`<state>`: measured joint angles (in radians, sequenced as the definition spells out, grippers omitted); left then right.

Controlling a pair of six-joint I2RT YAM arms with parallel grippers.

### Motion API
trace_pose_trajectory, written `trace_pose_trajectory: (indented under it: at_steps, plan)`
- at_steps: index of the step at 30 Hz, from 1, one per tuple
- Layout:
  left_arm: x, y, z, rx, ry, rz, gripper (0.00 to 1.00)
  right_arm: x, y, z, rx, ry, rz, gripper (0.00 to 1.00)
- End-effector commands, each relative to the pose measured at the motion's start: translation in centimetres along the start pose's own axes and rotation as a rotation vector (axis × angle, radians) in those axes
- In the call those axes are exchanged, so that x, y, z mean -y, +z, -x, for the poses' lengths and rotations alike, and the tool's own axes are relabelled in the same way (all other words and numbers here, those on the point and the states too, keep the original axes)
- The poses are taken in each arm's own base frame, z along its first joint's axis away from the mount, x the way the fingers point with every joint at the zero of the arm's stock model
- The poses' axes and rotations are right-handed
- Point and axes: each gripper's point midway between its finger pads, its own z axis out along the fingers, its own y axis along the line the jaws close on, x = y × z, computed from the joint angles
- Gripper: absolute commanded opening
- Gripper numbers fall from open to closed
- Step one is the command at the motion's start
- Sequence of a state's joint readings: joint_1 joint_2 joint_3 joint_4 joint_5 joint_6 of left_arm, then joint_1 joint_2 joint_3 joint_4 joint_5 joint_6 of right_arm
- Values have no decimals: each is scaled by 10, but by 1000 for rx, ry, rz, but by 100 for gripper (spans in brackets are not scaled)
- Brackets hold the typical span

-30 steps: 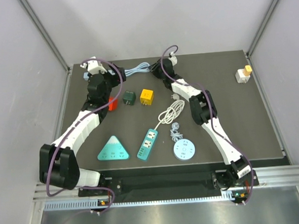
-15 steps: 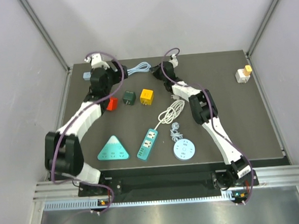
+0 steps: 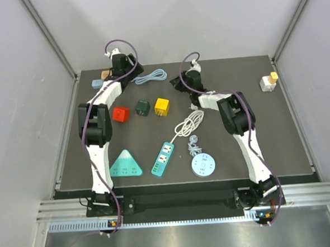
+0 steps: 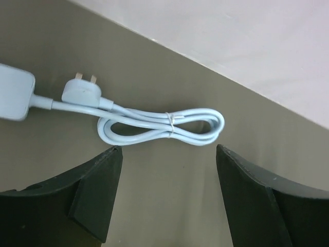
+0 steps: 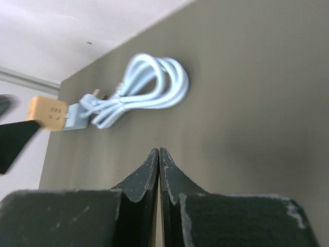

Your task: Pull the plug off the socket

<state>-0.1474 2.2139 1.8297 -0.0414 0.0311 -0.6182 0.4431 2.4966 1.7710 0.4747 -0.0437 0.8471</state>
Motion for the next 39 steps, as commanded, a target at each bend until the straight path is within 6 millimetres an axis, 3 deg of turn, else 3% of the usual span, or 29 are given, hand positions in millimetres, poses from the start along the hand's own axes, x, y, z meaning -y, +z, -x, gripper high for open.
trace_pose_trajectory:
  at_steps: [1, 2, 3, 6, 11, 13, 20, 27, 30, 31, 33, 34, 36, 39]
  plan:
    - [-9, 12, 4, 25, -170, 109, 78, -65, -34, 98, 200, -128, 170, 1]
    - [-10, 16, 4, 31, -200, 111, 77, -54, -38, 93, 192, -124, 158, 1]
    - [-12, 22, -1, 31, -256, 122, 77, -63, -46, 106, 229, -107, 197, 1]
    - [-17, 30, -14, 41, -403, 140, 76, -44, -57, 114, 231, -57, 199, 0]
    - [-18, 35, -35, 62, -597, 155, 75, -23, -72, 128, 248, -23, 208, 0]
    - [-30, 34, -50, 62, -650, 205, 75, -18, -78, 135, 263, -11, 207, 0]
    - [-46, 48, -60, 142, -864, 241, 70, -13, -95, 144, 299, -21, 227, 0]
    - [-53, 78, -66, 161, -907, 260, 66, -5, -98, 149, 313, 6, 234, 0]
    - [-57, 83, -70, 178, -915, 261, 56, -5, -97, 148, 311, 9, 236, 0]
    - [-57, 84, -70, 182, -908, 256, 42, -4, -96, 149, 311, 11, 234, 0]
    - [-55, 85, -73, 173, -889, 250, 26, -2, -94, 147, 304, 13, 228, 0]
    - [-52, 85, -75, 165, -883, 244, 12, -3, -93, 147, 299, 12, 227, 0]
    - [-41, 84, -79, 146, -839, 228, 0, -2, -92, 146, 294, 9, 227, 0]
    - [-15, 77, -86, 114, -747, 195, 0, -2, -89, 143, 271, -8, 227, 0]
